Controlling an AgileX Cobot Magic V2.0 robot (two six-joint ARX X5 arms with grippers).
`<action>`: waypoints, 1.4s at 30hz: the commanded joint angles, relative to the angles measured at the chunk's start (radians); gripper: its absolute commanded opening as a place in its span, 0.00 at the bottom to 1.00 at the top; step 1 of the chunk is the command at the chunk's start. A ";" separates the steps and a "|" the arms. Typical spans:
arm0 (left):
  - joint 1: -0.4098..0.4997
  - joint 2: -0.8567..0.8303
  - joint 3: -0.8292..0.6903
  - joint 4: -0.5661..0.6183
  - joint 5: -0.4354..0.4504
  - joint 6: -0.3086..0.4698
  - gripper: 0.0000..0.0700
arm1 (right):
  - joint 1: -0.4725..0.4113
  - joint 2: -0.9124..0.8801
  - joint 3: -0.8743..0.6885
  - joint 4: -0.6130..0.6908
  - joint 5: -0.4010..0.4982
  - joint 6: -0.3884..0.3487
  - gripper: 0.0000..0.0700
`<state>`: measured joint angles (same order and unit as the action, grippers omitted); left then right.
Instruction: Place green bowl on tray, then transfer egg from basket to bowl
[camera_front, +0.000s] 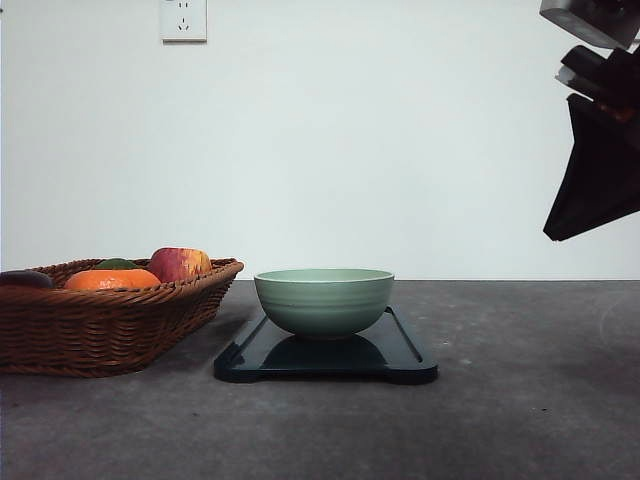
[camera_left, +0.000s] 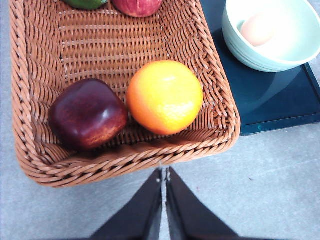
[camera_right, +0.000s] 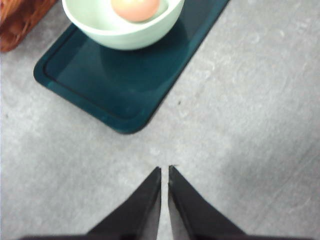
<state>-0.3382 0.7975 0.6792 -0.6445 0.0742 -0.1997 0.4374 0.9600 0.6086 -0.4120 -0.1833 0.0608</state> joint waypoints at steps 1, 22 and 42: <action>-0.003 0.004 0.007 0.010 -0.003 0.000 0.00 | 0.005 0.005 0.003 0.018 0.000 0.011 0.02; 0.287 -0.567 -0.468 0.408 -0.004 0.214 0.00 | 0.005 0.005 0.003 0.030 0.000 0.011 0.02; 0.349 -0.794 -0.652 0.457 -0.004 0.207 0.00 | 0.005 0.005 0.003 0.031 0.000 0.010 0.02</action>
<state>0.0090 0.0051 0.0380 -0.1874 0.0731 0.0044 0.4374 0.9596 0.6086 -0.3908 -0.1833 0.0608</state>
